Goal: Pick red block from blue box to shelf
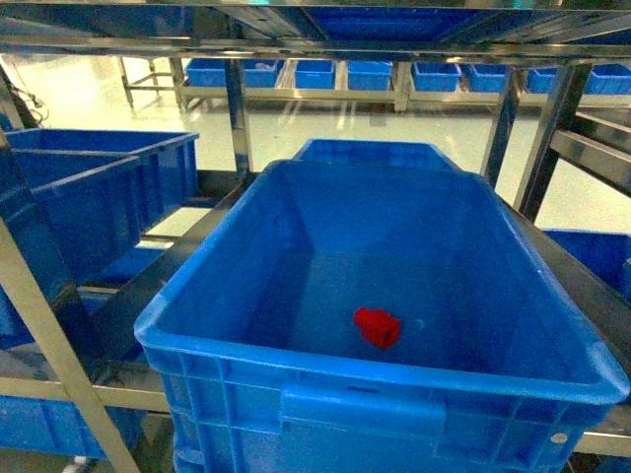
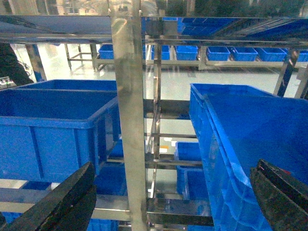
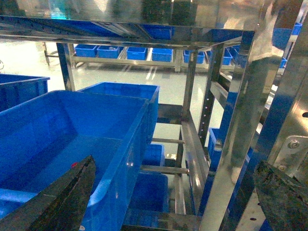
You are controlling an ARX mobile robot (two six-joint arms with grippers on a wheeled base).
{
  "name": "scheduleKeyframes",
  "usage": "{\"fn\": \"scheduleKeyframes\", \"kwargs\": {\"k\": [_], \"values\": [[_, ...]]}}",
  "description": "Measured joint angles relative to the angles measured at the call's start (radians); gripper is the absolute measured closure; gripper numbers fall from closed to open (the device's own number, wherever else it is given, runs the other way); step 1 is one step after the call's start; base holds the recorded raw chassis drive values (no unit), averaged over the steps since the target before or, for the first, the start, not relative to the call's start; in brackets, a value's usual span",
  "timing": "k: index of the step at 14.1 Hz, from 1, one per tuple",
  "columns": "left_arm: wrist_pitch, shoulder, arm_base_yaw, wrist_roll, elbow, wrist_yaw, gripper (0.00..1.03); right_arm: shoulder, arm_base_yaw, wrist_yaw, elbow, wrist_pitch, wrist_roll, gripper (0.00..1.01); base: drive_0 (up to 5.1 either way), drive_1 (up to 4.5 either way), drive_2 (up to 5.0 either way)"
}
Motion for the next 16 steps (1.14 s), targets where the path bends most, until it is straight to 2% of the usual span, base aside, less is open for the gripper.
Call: {"fn": "scheduleKeyframes", "kwargs": {"k": [16], "values": [[0.0, 0.0, 0.0, 0.0, 0.0, 0.0, 0.05, 0.0, 0.0, 0.0, 0.0, 0.0, 0.0, 0.03, 0.0, 0.0, 0.0]]}}
